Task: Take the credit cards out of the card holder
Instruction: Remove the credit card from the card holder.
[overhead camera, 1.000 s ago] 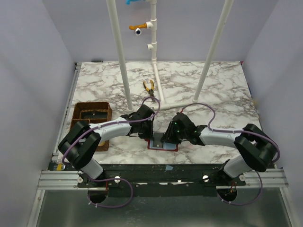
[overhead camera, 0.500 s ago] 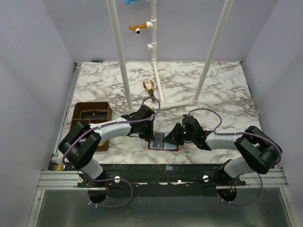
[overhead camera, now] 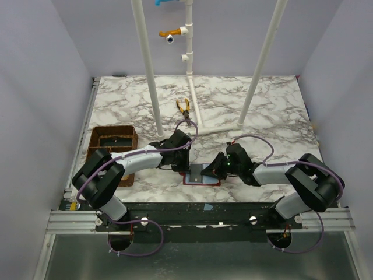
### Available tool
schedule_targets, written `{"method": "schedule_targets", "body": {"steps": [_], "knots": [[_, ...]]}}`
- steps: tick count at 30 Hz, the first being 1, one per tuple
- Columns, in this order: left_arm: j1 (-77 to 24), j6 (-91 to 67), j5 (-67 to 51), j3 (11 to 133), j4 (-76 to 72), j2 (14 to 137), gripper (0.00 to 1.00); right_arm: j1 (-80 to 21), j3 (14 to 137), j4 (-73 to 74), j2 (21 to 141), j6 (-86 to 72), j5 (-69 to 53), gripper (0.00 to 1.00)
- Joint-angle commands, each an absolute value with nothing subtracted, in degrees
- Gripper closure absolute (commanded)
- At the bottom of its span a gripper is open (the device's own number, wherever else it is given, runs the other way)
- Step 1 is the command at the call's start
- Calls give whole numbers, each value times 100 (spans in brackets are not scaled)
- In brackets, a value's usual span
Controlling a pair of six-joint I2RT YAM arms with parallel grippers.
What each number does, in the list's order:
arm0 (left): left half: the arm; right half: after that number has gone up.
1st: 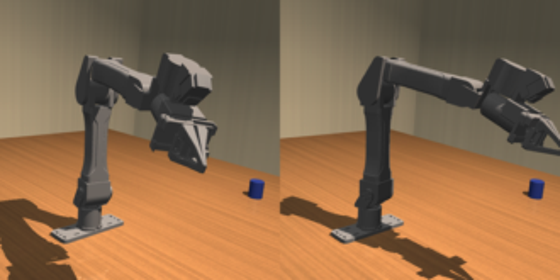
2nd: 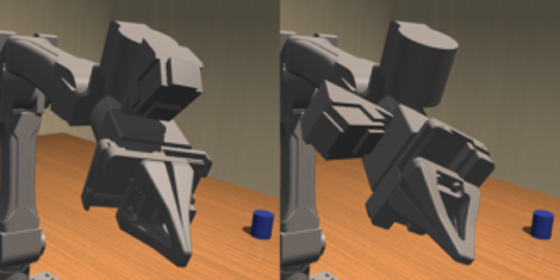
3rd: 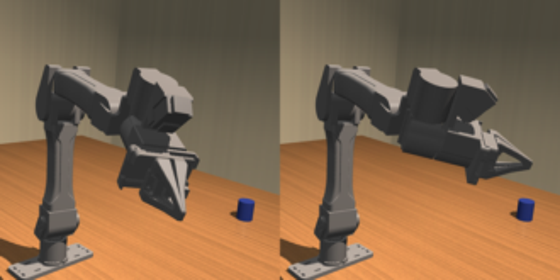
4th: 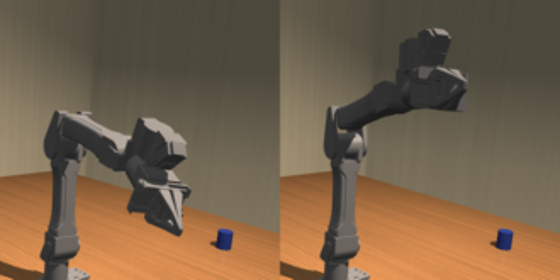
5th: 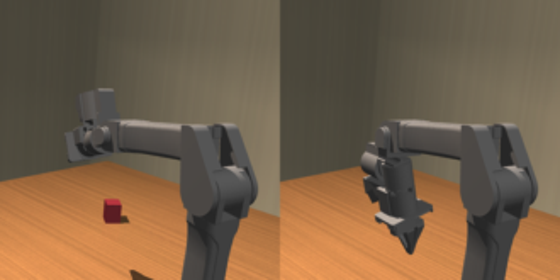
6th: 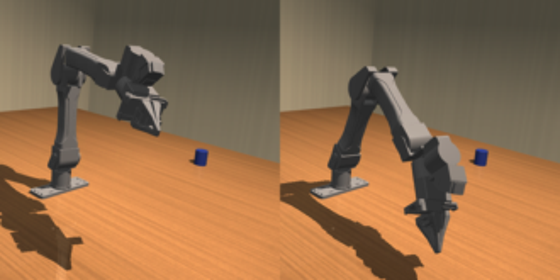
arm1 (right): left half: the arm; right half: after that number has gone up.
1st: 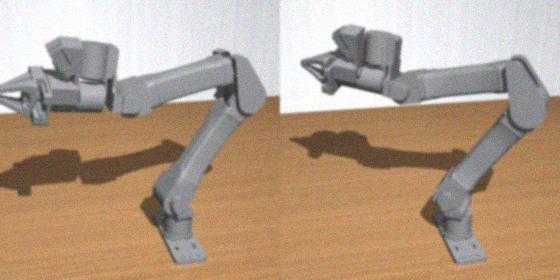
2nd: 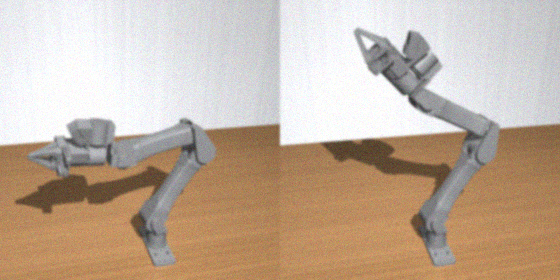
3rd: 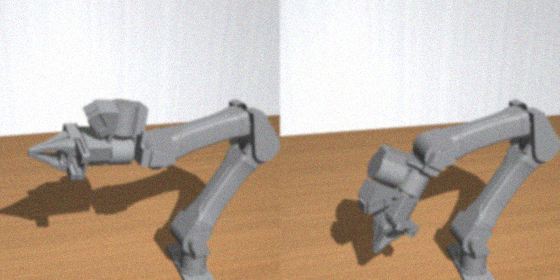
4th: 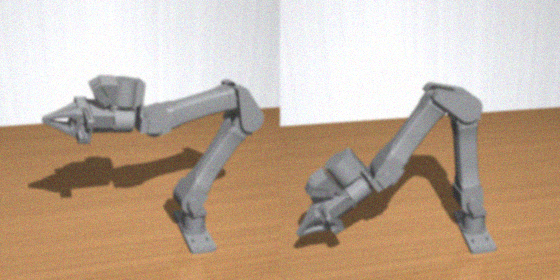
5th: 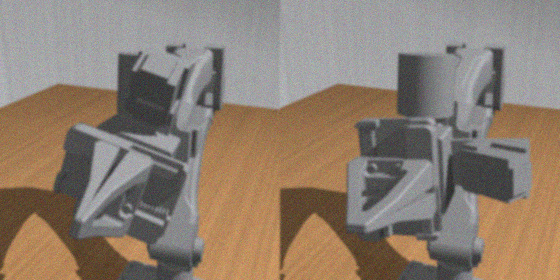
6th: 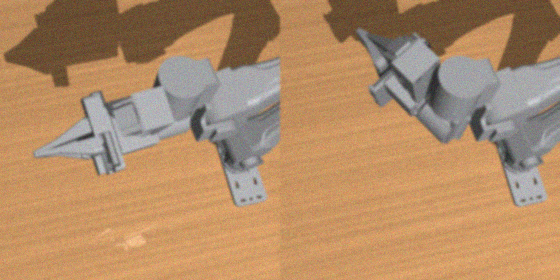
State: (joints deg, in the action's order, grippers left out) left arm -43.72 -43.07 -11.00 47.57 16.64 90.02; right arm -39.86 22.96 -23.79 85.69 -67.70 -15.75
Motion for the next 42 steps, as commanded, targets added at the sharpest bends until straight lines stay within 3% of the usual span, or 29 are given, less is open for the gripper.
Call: {"method": "schedule_targets", "body": {"steps": [1, 42], "knots": [[-4438, -4368, -1153, 4746, 1610, 9086, 100, -3903, 2145, -2496, 8565, -6803, -1639, 83], [-4540, -4661, -1186, 4799, 1626, 9446, 100, -3520, 1440, -4235, 8990, -7318, -2302, 85]]}}
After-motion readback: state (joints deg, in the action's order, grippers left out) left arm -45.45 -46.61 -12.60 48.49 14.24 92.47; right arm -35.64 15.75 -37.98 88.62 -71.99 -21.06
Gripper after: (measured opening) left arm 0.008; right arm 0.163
